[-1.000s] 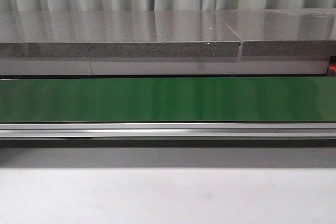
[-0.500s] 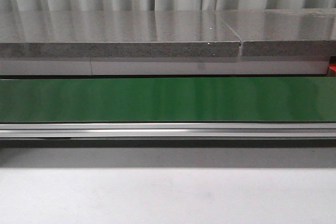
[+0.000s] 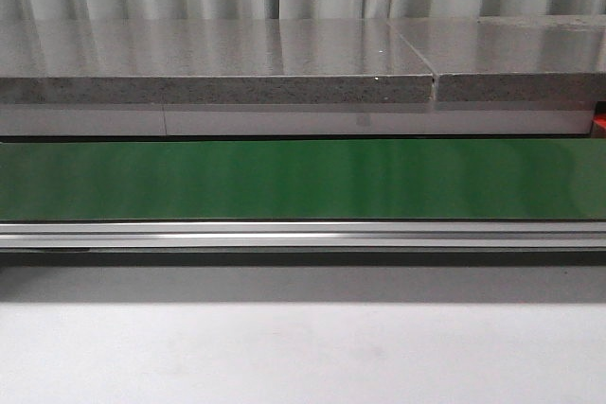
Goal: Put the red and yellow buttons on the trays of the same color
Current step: 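Move the left gripper down over the last red button on the table, then grasp the red push-button with the left gripper and lift it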
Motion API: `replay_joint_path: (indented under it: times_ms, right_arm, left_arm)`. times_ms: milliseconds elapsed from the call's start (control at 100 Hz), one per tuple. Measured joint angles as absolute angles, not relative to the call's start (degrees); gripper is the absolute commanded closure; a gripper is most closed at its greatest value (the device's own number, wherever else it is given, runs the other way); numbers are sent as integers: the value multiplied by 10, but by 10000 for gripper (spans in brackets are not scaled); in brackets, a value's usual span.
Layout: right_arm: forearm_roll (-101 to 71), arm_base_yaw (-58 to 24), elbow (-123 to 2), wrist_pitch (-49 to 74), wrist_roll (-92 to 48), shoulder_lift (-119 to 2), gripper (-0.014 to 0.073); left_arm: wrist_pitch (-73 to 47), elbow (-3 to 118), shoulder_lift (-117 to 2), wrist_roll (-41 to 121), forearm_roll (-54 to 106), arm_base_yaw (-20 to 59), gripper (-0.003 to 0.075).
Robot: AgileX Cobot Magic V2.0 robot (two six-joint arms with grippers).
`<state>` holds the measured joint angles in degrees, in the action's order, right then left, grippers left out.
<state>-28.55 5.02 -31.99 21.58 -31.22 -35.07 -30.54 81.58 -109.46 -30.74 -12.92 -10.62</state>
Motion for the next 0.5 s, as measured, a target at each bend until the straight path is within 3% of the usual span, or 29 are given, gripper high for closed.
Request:
replay_joint_path:
  times_ms: [500]
  right_arm:
    - [-286, 50, -320, 216, -312, -351, 660]
  left_arm:
    - [-405, 803, -897, -201, -111, -21, 711]
